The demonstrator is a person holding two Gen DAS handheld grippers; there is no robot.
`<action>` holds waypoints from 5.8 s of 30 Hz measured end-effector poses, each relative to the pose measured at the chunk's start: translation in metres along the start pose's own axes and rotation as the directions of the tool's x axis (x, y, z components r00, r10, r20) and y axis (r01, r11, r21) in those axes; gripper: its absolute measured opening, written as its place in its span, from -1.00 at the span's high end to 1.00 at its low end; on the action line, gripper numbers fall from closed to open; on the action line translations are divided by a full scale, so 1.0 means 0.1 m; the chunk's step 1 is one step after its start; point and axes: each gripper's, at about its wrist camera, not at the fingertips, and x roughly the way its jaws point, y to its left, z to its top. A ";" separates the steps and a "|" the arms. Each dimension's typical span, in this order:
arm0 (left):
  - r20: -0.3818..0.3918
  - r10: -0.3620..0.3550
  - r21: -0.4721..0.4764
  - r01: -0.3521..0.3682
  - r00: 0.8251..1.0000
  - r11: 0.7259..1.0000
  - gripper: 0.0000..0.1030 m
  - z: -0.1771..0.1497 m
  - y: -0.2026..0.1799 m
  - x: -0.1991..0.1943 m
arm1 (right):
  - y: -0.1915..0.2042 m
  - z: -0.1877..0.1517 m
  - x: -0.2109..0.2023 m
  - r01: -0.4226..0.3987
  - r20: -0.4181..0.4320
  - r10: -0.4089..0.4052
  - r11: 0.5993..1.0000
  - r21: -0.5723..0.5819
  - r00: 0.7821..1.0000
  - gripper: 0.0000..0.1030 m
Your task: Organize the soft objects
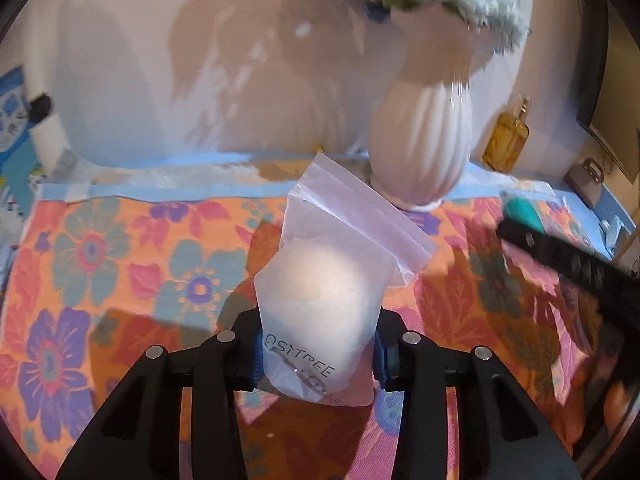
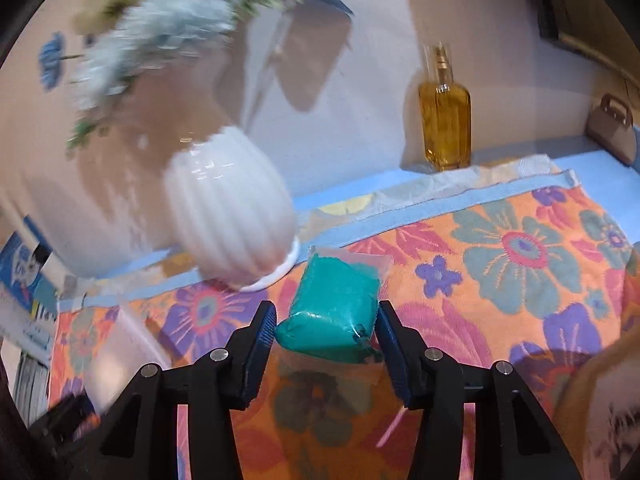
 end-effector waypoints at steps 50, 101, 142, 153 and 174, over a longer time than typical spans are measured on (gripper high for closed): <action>-0.009 -0.421 0.426 0.384 0.907 0.819 0.28 -0.33 -3.68 -1.27 | -3.07 0.25 -2.40 0.219 0.068 -0.249 0.930 0.295 0.966 0.01; 0.250 -0.066 -0.019 0.073 0.966 0.997 -0.94 -0.37 -0.07 -1.92 | 0.32 -0.66 -1.85 0.054 0.094 -0.037 0.981 -0.187 0.995 -0.76; 0.207 0.230 -0.127 -0.207 0.951 0.970 -0.98 -0.84 0.17 -1.22 | 0.23 -1.04 -1.12 0.166 0.103 -0.150 0.972 -0.164 0.983 -0.98; 0.200 0.248 -0.142 -0.222 0.948 0.965 -0.98 -0.84 0.21 -1.22 | 0.23 -1.05 -1.09 0.168 0.094 -0.153 0.970 -0.174 0.984 -0.99; 0.145 0.270 -0.094 -0.259 0.952 0.961 -0.98 -0.83 0.15 -1.12 | 0.23 -1.04 -1.06 0.167 0.088 -0.153 0.969 -0.180 0.984 -0.99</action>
